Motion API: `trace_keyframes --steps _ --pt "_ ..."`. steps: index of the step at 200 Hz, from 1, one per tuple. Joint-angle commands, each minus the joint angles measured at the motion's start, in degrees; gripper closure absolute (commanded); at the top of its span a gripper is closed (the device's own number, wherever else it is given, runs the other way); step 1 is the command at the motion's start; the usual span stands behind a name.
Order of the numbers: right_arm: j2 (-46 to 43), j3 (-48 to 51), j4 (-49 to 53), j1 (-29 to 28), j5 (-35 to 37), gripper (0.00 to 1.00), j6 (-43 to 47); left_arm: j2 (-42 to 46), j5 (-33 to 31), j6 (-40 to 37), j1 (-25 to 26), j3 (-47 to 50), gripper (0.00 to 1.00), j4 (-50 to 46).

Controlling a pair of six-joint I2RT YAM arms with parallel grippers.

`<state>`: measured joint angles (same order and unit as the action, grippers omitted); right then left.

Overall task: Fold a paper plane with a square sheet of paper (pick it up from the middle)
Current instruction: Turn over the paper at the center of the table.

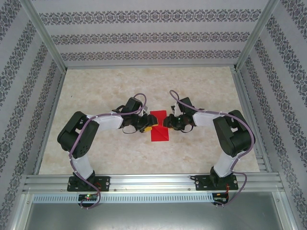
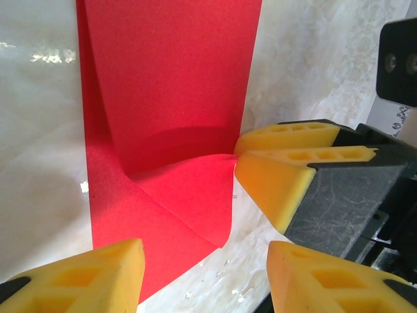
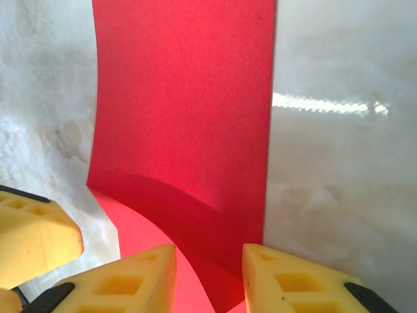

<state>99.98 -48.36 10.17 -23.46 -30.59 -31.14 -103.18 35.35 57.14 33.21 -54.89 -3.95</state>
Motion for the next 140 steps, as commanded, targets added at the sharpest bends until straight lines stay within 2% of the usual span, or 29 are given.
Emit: trace_keyframes --steps 1,70,94,123,140 --pt "-1.99 0.88 -1.55 0.34 -1.07 0.68 1.41 -1.58 0.37 0.23 1.1 -0.33 0.47 1.99" --pt "-2.11 0.47 -1.82 0.33 -0.08 0.7 5.18 -2.29 0.5 -0.22 1.57 -0.58 0.47 1.92" --pt "-1.9 -0.13 -1.91 0.43 -1.19 0.75 7.14 -2.52 0.67 -0.23 1.69 -0.74 0.49 2.11" --pt "-1.63 -0.25 -1.83 0.54 -0.86 0.88 7.01 -2.59 0.76 -0.04 1.88 -0.74 0.51 2.45" --pt "-1.95 0.44 -2.19 1.05 0.5 0.91 6.14 -2.73 0.88 0.02 1.94 -0.74 0.51 2.81"
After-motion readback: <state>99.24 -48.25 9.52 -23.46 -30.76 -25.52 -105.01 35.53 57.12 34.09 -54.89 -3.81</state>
